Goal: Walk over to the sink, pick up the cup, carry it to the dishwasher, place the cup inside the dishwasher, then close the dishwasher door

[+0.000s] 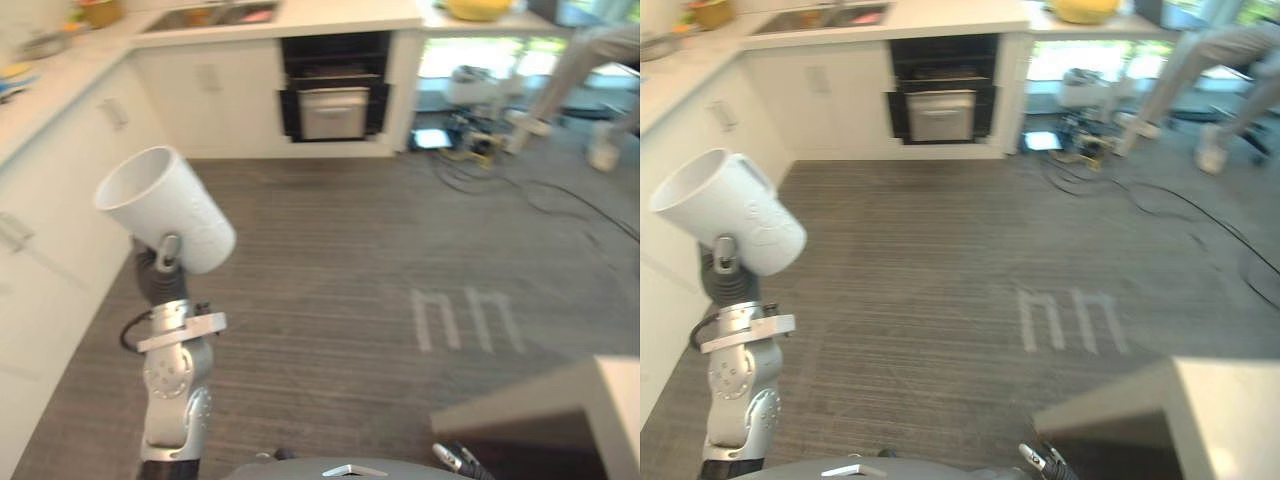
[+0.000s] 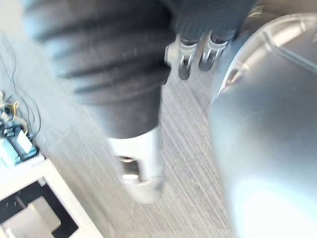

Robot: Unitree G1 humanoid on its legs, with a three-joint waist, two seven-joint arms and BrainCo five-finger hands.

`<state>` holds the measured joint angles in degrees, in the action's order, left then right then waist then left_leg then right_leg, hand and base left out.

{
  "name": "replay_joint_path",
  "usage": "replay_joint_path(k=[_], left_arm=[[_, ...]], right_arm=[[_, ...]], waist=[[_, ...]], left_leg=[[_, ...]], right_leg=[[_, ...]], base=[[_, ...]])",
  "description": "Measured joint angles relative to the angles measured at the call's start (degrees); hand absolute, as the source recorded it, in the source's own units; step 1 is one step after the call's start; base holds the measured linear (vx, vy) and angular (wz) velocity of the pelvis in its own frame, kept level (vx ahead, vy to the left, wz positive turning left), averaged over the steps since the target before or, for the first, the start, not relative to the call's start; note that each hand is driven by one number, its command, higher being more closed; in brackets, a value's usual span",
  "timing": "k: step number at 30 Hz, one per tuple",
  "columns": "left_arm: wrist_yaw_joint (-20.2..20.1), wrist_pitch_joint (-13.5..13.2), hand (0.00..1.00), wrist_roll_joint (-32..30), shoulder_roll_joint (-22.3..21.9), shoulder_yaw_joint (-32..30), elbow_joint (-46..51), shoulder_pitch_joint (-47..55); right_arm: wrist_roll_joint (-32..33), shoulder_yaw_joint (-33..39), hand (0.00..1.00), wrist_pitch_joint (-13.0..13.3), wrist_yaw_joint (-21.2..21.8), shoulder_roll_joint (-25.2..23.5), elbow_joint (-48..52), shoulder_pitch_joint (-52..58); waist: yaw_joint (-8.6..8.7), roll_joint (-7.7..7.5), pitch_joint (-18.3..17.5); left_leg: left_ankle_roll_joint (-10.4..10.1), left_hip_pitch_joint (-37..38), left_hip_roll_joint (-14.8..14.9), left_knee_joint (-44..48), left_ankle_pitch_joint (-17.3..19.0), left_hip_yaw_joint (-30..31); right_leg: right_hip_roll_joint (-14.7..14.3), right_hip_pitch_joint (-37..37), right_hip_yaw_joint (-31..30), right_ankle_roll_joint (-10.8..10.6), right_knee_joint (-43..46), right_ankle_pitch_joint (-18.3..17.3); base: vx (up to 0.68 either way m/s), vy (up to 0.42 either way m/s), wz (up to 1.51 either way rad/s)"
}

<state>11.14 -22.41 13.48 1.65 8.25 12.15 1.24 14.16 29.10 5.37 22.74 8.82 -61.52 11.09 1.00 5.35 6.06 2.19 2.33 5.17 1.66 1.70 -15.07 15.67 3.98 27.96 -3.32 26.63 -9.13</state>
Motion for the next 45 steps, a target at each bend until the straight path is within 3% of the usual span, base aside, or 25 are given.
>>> replay_joint_path(k=[1, 3, 7, 9, 13, 17, 18, 19, 20, 22, 25, 26, 28, 29, 31, 32, 33, 34, 35, 36, 38, 40, 41, 43, 45], left_arm=[[-0.3, 0.0, 1.0, 0.0, 0.2, 2.2, -4.0, -1.8], [-0.2, 0.0, 1.0, -0.1, 0.8, 3.9, -6.9, -2.0], [1.1, 0.9, 1.0, -0.1, 0.8, 3.9, -5.6, -1.7], [0.9, 1.2, 1.0, -0.1, 1.9, 5.7, -3.9, -1.6], [-0.8, 1.9, 1.0, -0.1, 1.2, 9.4, 1.3, -1.9], [-1.2, 2.7, 1.0, -0.2, -0.5, 10.1, 4.6, -1.9], [-0.8, 2.8, 1.0, -0.2, -0.5, 10.4, 5.5, -1.0], [-0.4, 3.1, 1.0, -0.2, -0.9, 10.4, 6.5, -0.8], [-0.2, 3.3, 1.0, -0.2, -1.2, 10.4, 7.1, -0.3], [-0.1, 3.3, 1.0, -0.1, -2.2, 9.8, 7.6, 1.5], [-1.9, 3.0, 1.0, 0.0, -0.9, 9.6, 6.5, 0.9], [-2.7, 3.0, 1.0, 0.1, 0.0, 9.6, 5.6, -0.2], [-2.6, 3.0, 1.0, -0.4, 0.0, 9.6, 4.6, -0.9], [-1.7, 3.0, 1.0, -1.7, 0.4, 9.4, 3.4, -0.6], [0.4, 3.3, 1.0, -3.1, -0.3, 9.3, 1.6, -1.0], [1.5, 3.1, 1.0, -4.8, 0.5, 9.1, 1.8, -1.3], [1.8, 2.8, 1.0, -5.5, 0.5, 9.2, 1.7, -1.0], [2.3, 2.6, 1.0, -6.4, 0.9, 10.0, 1.5, -0.9], [2.1, 2.4, 1.0, -6.9, 2.1, 10.3, 0.1, -1.1], [2.0, 2.4, 1.0, -6.9, 2.4, 10.4, -0.5, -1.2], [0.0, 2.4, 1.0, -6.5, 2.4, 10.7, -2.0, -2.2], [-1.4, 2.2, 1.0, -5.7, 2.6, 12.2, -1.9, -2.9], [-1.6, 2.2, 1.0, -5.7, 2.6, 14.0, -1.9, -2.9], [-1.7, 2.2, 1.0, -5.8, 2.8, 16.5, -1.9, -2.8], [-2.3, 2.3, 1.0, -5.7, 2.8, 17.2, -2.0, -3.4]], right_arm=[[1.7, -1.3, 0.0, 0.0, -0.1, -1.6, -0.4, 0.6], [4.0, -2.3, 0.0, 0.5, -0.2, -4.1, -0.4, 1.3], [4.6, -6.4, 0.0, 1.0, 0.0, -4.9, 0.3, 1.9], [4.6, -8.3, 0.0, 1.0, 0.3, -5.1, 0.4, 2.9], [4.8, -8.7, 0.0, 1.0, 0.5, -5.0, 1.3, 4.9], [5.9, -11.3, 0.0, 0.2, 0.5, -4.7, 2.1, 5.5], [5.9, -12.2, 0.0, -0.7, 0.5, -4.6, 2.2, 5.9], [5.9, -12.2, 0.0, -1.1, 0.5, -4.5, 2.7, 5.8], [5.9, -12.2, 0.0, -1.4, 0.6, -4.0, 3.5, 6.1], [5.8, -12.0, 0.0, -1.8, 0.7, -3.5, 5.1, 7.3], [5.8, -9.5, 0.0, -1.3, 1.1, -2.7, 3.8, 7.1], [5.8, -8.1, 0.0, -0.3, 1.5, -2.0, 2.9, 6.0], [5.7, -7.9, 0.0, 0.7, 2.3, -0.9, 2.0, 4.4], [5.6, -7.3, 0.0, 0.8, 2.4, -1.2, 1.8, 3.5], [5.4, -8.4, 0.0, 1.2, 3.6, -2.5, 2.0, 2.9], [4.3, -8.7, 0.0, 0.7, 3.9, -3.6, 1.9, 1.5], [3.8, -8.8, 0.0, 0.4, 3.9, -3.8, 1.7, 1.7], [3.4, -9.1, 0.0, 0.2, 3.8, -3.4, 1.4, 2.0], [3.3, -9.4, 0.0, -0.5, 3.4, -3.7, 0.6, 1.8], [3.3, -9.2, 0.0, -0.6, 3.4, -3.7, -0.1, 1.6], [3.3, -6.5, 0.0, -1.5, 3.2, -4.0, -2.7, 2.0], [3.4, -3.1, 0.0, -1.1, 3.3, -5.5, -2.4, 3.3], [3.4, -1.7, 0.0, -0.2, 4.2, -5.8, -2.1, 3.8], [3.3, -1.4, 0.0, 0.9, 5.1, -5.8, -0.6, 4.9], [3.3, -1.9, 0.0, 1.3, 5.6, -6.3, 0.0, 4.8]], waist=[[0.73, -1.11, 0.4], [1.79, -4.21, 0.8], [1.64, -5.79, 0.9], [1.8, -7.66, 0.3], [2.12, -4.91, -0.3], [2.28, -4.47, -1.1], [2.27, -5.11, -2.1], [2.02, -4.07, -1.4], [2.02, -3.58, -1.2], [1.24, -2.89, -0.5], [0.37, -4.07, -1.1], [0.15, -4.22, -1.1], [0.03, -4.06, -1.1], [-0.73, -5.24, -1.4], [0.06, -4.39, -0.9], [-1.26, -5.32, 0.4], [-1.18, -6.24, 0.1], [-0.7, -5.96, -0.7], [-0.25, -7.92, -1.6], [-0.13, -8.28, -1.8], [0.9, -8.47, -1.9], [0.96, -8.53, -1.8], [1.08, -8.45, -1.8], [2.2, -7.37, -1.3], [4.19, -6.69, -1.6]], left_leg=[[-0.2, -0.8, -0.1, -0.1, -0.6, 2.8], [-0.5, -0.4, -0.7, -0.9, -0.8, 4.2], [-3.1, 0.9, 0.0, 0.4, 3.2, 4.2], [-5.1, 1.5, 0.2, 2.4, 5.3, 4.0], [-9.6, 2.3, 5.6, 8.6, 9.2, 2.7], [-10.7, 3.5, 7.8, 13.4, 13.9, 4.9], [-10.2, 3.7, 8.2, 15.9, 15.1, 5.0], [-8.7, -1.1, 10.9, 32.2, 15.9, 4.8], [-7.5, -3.9, 12.9, 38.5, 15.1, 4.8], [-3.1, -11.0, 18.9, 56.1, 7.4, 5.0], [-2.2, -15.5, 13.8, 55.3, 15.5, -1.2], [-1.6, -18.0, 8.0, 45.6, 16.7, -6.1], [-1.7, -19.4, 1.3, 28.7, 11.8, -7.3], [4.0, -16.6, -2.4, 23.0, 5.2, -7.3], [3.9, -18.5, -0.4, 29.0, 6.9, -5.9], [1.9, -23.9, 2.7, 40.1, 8.6, -6.4], [0.8, -24.1, 2.4, 37.6, 10.1, -5.4], [5.2, -22.7, 2.4, 31.0, 8.4, -6.2], [5.7, -20.6, 0.1, 28.6, 9.1, -7.9], [6.0, -19.4, -0.8, 27.6, 9.4, -8.4], [6.6, -13.3, -4.4, 23.1, 10.8, -8.4], [5.9, -7.9, -6.4, 18.7, 11.3, -7.8], [5.0, -3.8, -7.4, 15.5, 11.8, -7.8], [4.2, 1.7, -7.6, 10.9, 11.6, -7.3], [4.2, 6.3, -6.7, 7.4, 11.0, -6.9]], right_leg=[[-5.5, -2.1, -8.5, -0.1, -2.3, -2.8], [-9.5, -4.9, -16.2, -0.9, -8.7, -3.5], [-10.3, -11.5, -25.7, -0.9, -15.3, 0.2], [-10.2, -11.6, -28.1, -2.8, -16.9, 2.5], [-13.7, -9.8, -25.5, -0.9, -13.1, 4.5], [-14.3, -10.0, -22.8, 1.4, -3.0, -3.6], [-14.4, -9.4, -22.1, 2.1, -2.6, -5.7], [-15.4, -7.7, -20.9, 2.6, -2.0, -7.7], [-16.1, -6.5, -20.7, 2.9, -2.0, -8.3], [-18.2, 0.3, -19.1, 4.3, -5.3, -9.5], [-15.3, 8.8, -17.1, 3.7, -12.8, -9.6], [-12.5, 10.6, -16.1, 3.0, -15.5, -9.3], [-10.7, 12.4, -16.7, 1.9, -17.7, -8.6], [-9.2, 13.0, -20.5, 1.0, -18.5, -8.3], [-11.6, 12.4, -28.0, 1.9, -19.8, -3.8], [-12.0, 13.2, -31.0, 0.8, -18.6, -2.9], [-11.6, 13.3, -32.0, 0.0, -18.2, -3.5], [-12.0, 12.8, -32.1, -0.9, -16.0, -4.1], [-9.9, 11.3, -32.0, -1.7, -11.6, -4.3], [-9.3, 10.4, -31.9, -2.7, -8.9, -3.7], [-6.8, 6.0, -30.2, -9.3, 6.4, 2.4], [-5.0, -2.3, -29.7, -13.2, 25.6, 10.4], [-1.9, -8.1, -25.3, -8.5, 37.9, 10.9], [0.3, -14.3, -19.1, -0.7, 45.6, 7.6], [-1.0, -18.7, -14.0, -0.1, 39.9, 2.1]], base=[[0.11, -0.016, 1.66], [0.12, -0.034, 1.44], [0.07, -0.133, 0.29], [0.08, -0.25, 0.22], [0.27, -0.197, 0.22], [0.22, -0.115, 0.3], [0.24, -0.092, 0.28], [0.25, -0.096, 0.36], [0.29, -0.072, 0.29], [0.39, -0.005, 0.36], [0.44, 0.096, 0.49], [0.47, 0.191, 0.2], [0.4, 0.18, -0.09], [0.41, 0.169, -0.23], [0.49, 0.182, -0.18], [0.37, 0.152, -0.3], [0.22, 0.128, -0.4], [0.26, 0.158, -0.14], [0.3, 0.162, -0.11], [0.37, 0.189, 0.0], [0.39, 0.215, 0.13], [0.35, 0.179, 0.06], [0.32, 0.156, -0.04], [0.28, 0.144, -0.03], [0.32, 0.079, 0.1]])
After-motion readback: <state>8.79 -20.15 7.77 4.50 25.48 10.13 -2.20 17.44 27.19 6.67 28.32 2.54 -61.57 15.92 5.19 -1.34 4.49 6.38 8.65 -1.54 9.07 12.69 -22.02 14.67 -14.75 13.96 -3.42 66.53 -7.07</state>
